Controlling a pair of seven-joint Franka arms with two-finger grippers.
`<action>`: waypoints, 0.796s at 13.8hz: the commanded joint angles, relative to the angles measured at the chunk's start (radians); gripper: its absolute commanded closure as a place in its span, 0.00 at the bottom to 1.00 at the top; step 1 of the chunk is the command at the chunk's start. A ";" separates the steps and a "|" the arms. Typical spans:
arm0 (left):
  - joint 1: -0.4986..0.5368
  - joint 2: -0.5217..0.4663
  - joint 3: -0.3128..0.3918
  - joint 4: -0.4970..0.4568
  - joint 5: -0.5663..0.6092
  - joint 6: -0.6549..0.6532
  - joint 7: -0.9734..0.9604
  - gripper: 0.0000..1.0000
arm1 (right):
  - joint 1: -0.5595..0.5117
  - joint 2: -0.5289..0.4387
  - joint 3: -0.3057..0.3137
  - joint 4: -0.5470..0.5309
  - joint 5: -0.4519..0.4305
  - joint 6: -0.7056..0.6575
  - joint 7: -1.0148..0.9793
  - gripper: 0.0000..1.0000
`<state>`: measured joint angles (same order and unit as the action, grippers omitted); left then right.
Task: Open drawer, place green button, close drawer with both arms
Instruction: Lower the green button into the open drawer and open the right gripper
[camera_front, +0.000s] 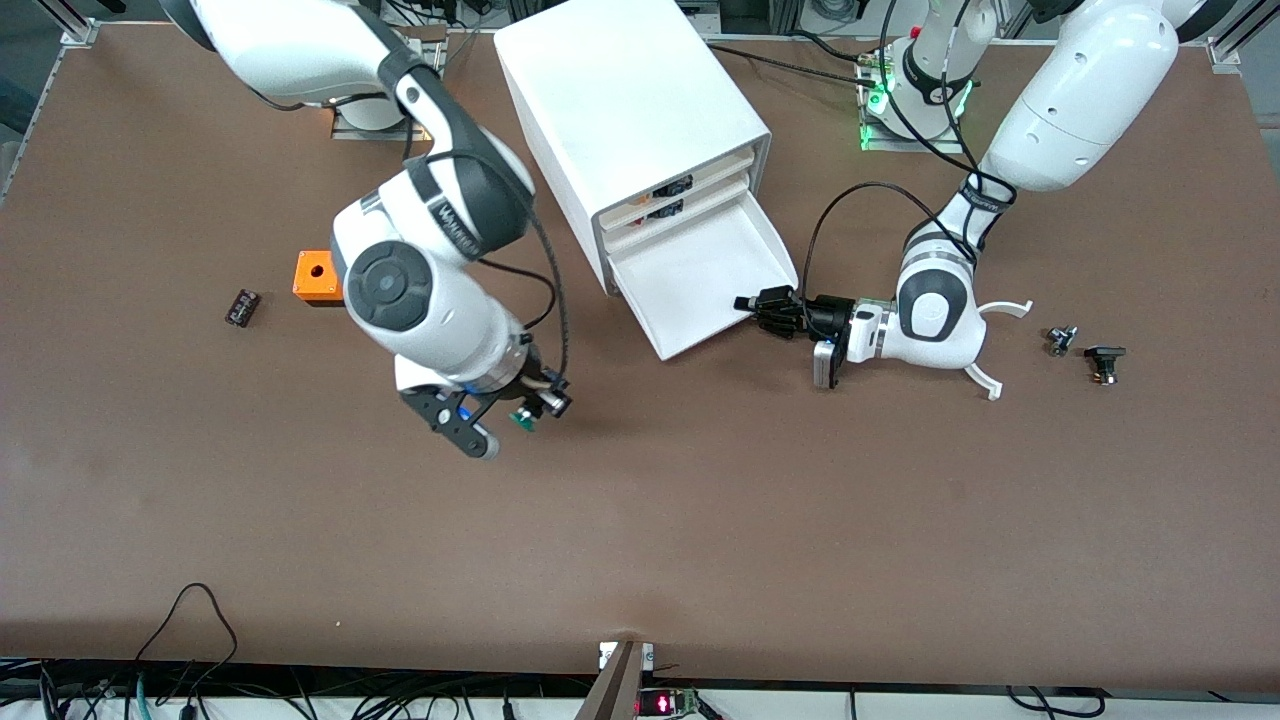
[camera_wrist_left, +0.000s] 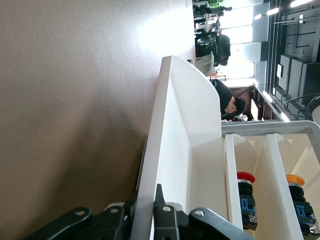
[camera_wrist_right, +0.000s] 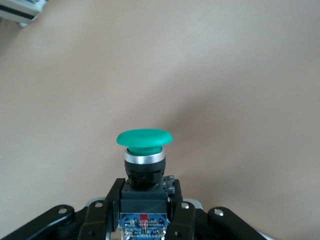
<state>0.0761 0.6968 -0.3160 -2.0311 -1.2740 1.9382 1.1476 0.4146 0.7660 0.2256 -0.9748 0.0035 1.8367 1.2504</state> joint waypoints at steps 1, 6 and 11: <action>0.011 0.024 0.005 0.037 0.022 0.028 0.000 0.00 | 0.085 0.015 -0.009 0.036 0.000 0.051 0.154 1.00; 0.021 -0.026 0.005 0.066 0.097 -0.051 -0.211 0.00 | 0.226 0.016 -0.067 0.036 -0.017 0.137 0.361 1.00; 0.021 -0.085 0.003 0.233 0.373 -0.206 -0.688 0.00 | 0.325 0.041 -0.104 -0.005 -0.034 0.167 0.544 1.00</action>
<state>0.0909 0.6436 -0.3089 -1.8600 -1.0098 1.7911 0.6322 0.7112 0.7897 0.1380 -0.9735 -0.0108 1.9882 1.7235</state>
